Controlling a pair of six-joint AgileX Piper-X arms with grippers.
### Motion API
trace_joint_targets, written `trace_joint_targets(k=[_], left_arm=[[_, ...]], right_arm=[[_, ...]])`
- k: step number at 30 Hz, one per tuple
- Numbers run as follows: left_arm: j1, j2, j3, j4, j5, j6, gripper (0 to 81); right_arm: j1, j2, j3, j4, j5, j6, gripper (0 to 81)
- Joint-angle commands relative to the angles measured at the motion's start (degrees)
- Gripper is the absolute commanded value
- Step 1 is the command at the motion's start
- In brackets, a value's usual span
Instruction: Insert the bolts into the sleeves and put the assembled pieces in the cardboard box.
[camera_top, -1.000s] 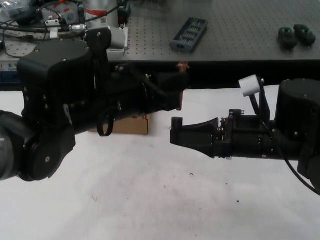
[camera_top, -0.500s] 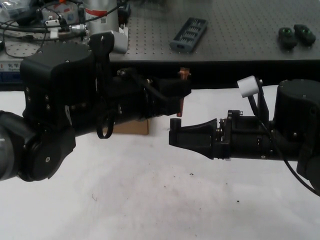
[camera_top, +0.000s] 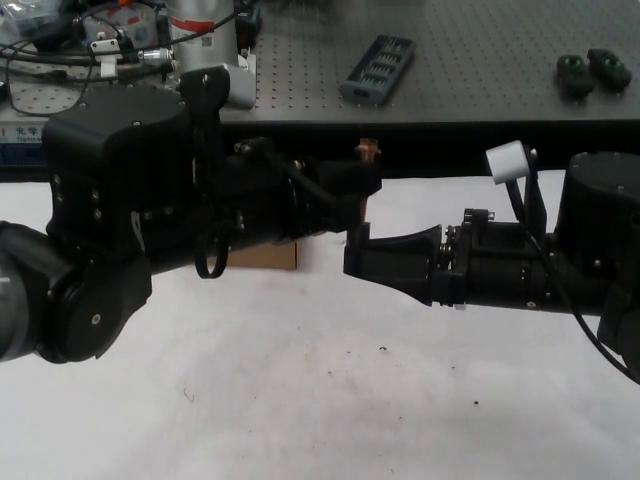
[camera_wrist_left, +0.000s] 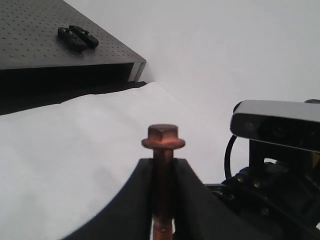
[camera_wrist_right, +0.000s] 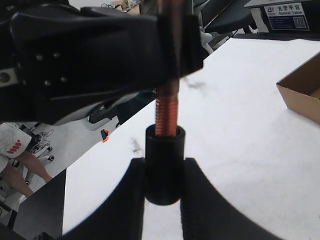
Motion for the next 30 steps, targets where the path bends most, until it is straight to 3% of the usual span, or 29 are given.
trace_joint_targets(k=[1, 14, 21, 24, 28, 30], left_arm=[[-0.2, -0.2, -0.6, 0.9, -0.4, 0.0, 0.6], [0.2, -0.2, -0.6, 2.6, 3.8, 0.0, 0.6], [3.6, -0.2, -0.6, 2.6, 10.6, -3.1, 1.3], [5.2, -0.2, -0.6, 2.6, 13.9, -3.1, 16.1], [5.9, -0.2, -0.6, 3.0, 16.7, -3.8, 50.9], [5.9, -0.2, -0.6, 4.3, 17.8, -4.5, 54.7]], right_arm=[[-0.4, -0.1, -0.1, -0.9, -0.1, 0.2, 5.4], [-0.6, -0.2, -0.1, -0.9, -2.4, 0.1, 5.4], [-1.3, -0.2, -0.1, -0.9, -2.7, 0.1, 5.4], [-1.3, -0.2, -0.1, -0.9, -2.7, 0.1, 5.4], [-1.3, -0.2, -0.1, -0.9, -2.7, 0.1, 5.4], [-1.3, -0.2, -0.1, -0.9, -2.7, 0.1, 5.4]])
